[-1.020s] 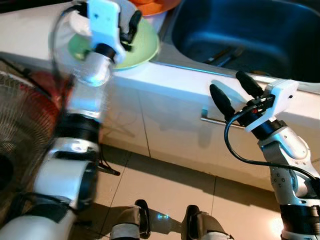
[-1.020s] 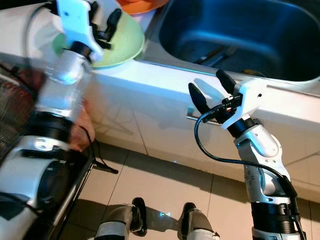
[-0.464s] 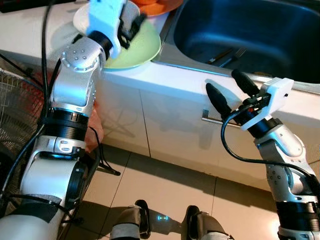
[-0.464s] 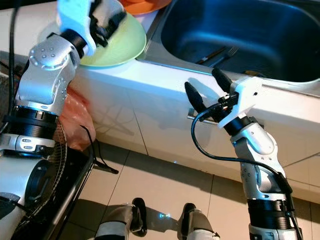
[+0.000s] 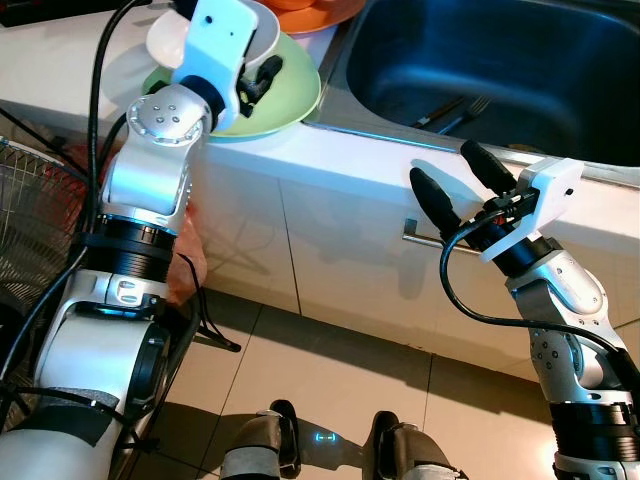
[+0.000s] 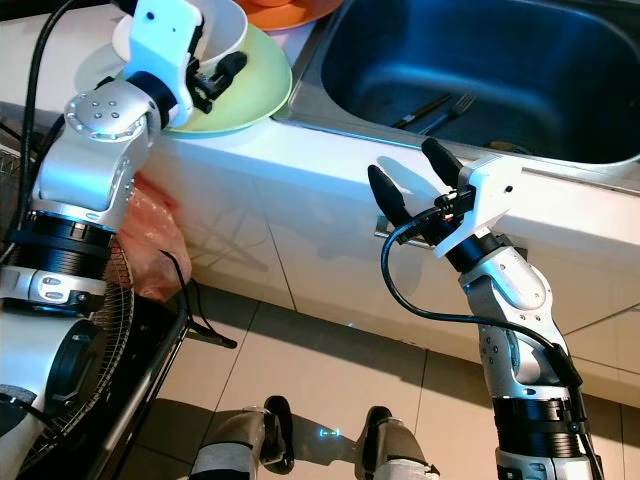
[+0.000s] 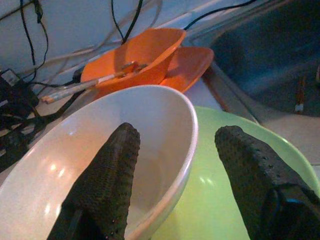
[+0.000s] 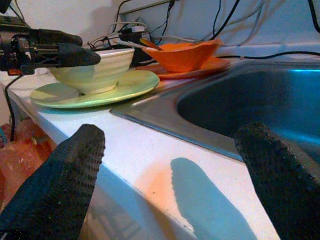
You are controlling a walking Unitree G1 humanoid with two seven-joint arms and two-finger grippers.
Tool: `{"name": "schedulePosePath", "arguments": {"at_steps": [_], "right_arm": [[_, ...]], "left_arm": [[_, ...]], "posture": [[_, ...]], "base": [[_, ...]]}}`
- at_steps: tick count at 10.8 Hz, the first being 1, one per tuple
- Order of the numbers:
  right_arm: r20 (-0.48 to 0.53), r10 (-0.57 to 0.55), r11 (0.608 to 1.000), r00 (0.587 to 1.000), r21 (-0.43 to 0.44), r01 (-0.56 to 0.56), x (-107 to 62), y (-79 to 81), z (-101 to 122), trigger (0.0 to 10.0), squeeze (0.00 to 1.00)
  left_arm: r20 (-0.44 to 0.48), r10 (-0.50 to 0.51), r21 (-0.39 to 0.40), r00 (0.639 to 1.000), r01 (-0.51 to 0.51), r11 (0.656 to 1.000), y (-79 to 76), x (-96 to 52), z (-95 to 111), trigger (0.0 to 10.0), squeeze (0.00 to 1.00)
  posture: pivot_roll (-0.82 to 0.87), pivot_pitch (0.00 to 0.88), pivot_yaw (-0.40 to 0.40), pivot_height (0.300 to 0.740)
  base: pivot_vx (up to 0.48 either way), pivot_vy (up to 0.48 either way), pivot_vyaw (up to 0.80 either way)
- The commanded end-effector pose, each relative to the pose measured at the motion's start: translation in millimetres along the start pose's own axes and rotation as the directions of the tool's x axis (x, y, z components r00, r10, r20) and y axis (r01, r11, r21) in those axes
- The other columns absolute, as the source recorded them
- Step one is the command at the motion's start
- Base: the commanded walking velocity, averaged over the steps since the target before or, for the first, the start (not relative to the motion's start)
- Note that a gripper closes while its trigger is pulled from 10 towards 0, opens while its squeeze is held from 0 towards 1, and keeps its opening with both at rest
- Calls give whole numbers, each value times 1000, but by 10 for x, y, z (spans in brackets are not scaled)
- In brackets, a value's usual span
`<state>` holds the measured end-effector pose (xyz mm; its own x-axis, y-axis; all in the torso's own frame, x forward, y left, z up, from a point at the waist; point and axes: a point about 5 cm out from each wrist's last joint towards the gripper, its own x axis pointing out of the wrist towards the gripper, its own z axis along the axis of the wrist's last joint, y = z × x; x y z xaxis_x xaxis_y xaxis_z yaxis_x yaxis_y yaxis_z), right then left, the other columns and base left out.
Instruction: Kitchen organization
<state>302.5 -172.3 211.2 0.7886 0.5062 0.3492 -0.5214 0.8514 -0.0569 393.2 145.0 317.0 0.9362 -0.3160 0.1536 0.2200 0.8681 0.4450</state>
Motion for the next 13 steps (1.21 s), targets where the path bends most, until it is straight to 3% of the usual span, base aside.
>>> {"name": "schedulePosePath", "arguments": {"at_steps": [1, 6, 7, 8, 13], "right_arm": [[6, 13, 1000, 1000, -4, -13, 5, 19, 2, 10000, 0], [13, 29, 1000, 999, -2, -29, 8, 40, 12, 10000, 0], [14, 29, 1000, 999, -3, -29, 9, 41, 14, 10000, 0], [15, 30, 1000, 999, -3, -30, 13, 42, 13, 10000, 0], [12, 33, 999, 999, -3, -33, 20, 44, 11, 10000, 0]], "left_arm": [[-25, 12, 21, 1000, -11, 1000, 29, 16, 10, 10000, 0], [-81, 35, 26, 996, -33, 999, 9, 56, -28, 9882, 0], [-78, 33, 28, 996, -31, 999, 3, 59, -18, 4275, 0], [-69, 37, 32, 997, -35, 999, -3, 63, -2, 0, 0], [-56, 39, 47, 998, -36, 998, -11, 77, 43, 0, 0]], "posture": [[32, 230, 20, 740], [25, 224, 24, 740], [25, 224, 24, 740], [23, 214, 25, 740], [23, 211, 21, 740]], "base": [[0, 0, 0], [0, 0, 0], [0, 0, 0], [0, 0, 0], [0, 0, 0]]}}
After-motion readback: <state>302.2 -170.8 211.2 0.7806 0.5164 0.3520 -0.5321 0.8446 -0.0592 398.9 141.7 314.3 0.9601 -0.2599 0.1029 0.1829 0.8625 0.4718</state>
